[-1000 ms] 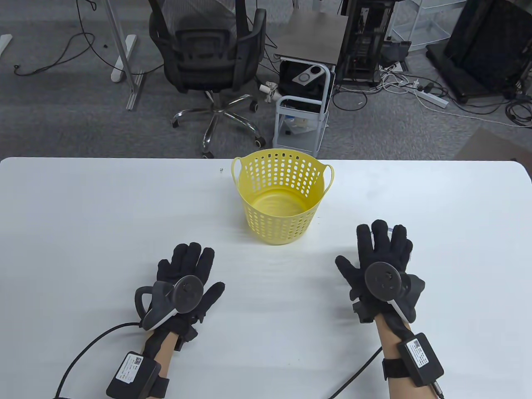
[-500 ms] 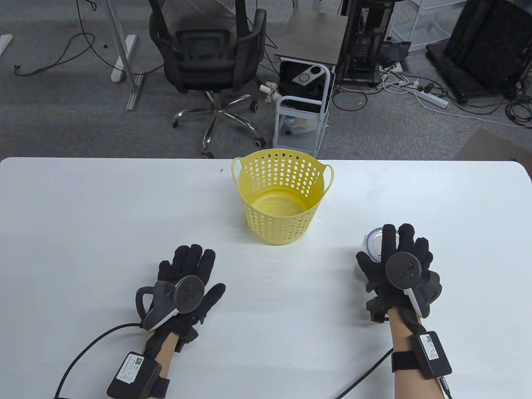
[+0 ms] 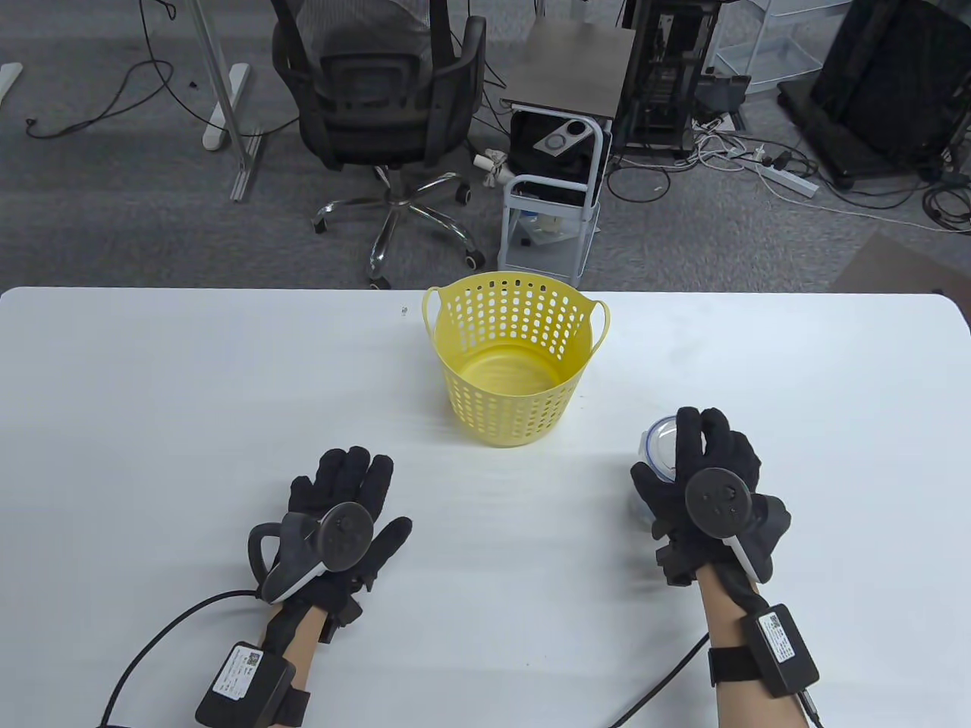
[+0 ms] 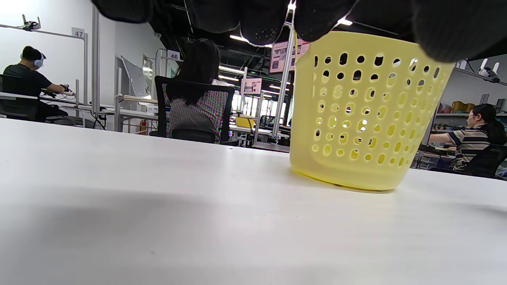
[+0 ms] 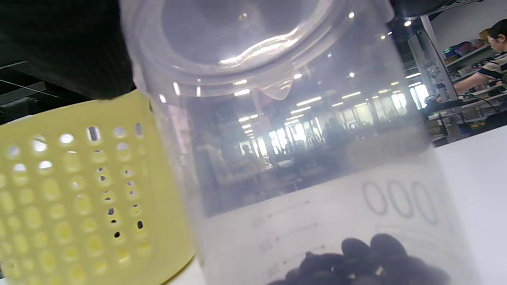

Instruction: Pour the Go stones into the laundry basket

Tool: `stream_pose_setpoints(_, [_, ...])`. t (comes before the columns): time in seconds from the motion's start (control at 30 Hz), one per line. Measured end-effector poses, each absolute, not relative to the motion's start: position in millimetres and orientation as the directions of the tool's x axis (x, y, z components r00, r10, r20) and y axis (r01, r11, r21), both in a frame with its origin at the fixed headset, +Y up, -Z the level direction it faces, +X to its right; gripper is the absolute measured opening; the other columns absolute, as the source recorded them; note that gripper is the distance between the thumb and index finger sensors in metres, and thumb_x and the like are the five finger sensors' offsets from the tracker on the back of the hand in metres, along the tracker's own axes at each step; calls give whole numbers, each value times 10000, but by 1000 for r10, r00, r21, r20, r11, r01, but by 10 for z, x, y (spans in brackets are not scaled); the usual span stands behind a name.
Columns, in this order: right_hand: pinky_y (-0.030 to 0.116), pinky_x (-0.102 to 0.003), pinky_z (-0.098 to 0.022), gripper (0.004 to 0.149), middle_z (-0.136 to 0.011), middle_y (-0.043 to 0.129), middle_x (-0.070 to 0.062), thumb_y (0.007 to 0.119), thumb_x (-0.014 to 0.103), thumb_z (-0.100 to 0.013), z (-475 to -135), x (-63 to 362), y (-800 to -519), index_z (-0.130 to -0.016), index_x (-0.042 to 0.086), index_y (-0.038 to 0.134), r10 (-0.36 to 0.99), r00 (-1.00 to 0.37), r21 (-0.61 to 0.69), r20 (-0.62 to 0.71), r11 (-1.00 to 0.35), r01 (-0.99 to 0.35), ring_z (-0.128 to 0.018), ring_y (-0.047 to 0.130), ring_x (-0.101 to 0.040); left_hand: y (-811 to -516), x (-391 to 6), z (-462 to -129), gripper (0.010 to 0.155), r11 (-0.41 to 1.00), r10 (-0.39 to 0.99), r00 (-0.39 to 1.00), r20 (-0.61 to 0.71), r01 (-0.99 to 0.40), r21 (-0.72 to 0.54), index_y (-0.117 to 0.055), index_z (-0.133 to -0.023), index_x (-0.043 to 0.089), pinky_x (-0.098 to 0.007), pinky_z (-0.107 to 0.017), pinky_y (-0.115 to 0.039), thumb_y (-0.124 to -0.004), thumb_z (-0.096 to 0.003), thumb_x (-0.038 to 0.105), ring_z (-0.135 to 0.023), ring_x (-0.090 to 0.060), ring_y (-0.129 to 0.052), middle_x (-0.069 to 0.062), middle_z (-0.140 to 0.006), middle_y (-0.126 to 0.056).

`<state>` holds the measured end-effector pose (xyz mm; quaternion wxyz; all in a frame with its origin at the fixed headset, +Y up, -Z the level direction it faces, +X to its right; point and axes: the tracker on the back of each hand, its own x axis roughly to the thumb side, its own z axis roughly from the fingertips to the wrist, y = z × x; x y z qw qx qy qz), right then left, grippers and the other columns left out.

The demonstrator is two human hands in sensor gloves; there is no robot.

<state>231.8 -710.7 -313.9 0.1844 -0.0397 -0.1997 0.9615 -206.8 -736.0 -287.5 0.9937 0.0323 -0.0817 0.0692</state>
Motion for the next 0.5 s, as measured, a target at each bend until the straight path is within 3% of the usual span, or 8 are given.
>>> stream_pose_setpoints(0.23, [578,-749,-639,949,-1129,470,-179,898,698,-362,-3009,1965,-7026,-1063,197,499,309,-943,-397,125,-855,-333,-878,659,-654,-7362,-2077,-2878,837,989,133,978,160,-143,49,-426,-1103,410,-665,-751,-472,-716,-402,764,-1162,-294,-413,45,-1232,-398])
stream_pose_setpoints(0.5, [590,-752,-624,954,-1123,474,-189,893,702,-364,-2818,1491,-7012,-1061,182,500,329,-908,-352,259,-844,-406,-862,671,-661,-7351,-2094,-2884,838,988,136,979,153,-145,50,-429,-1104,408,-665,-750,-473,-715,-402,764,-1162,-296,-413,44,-1232,-402])
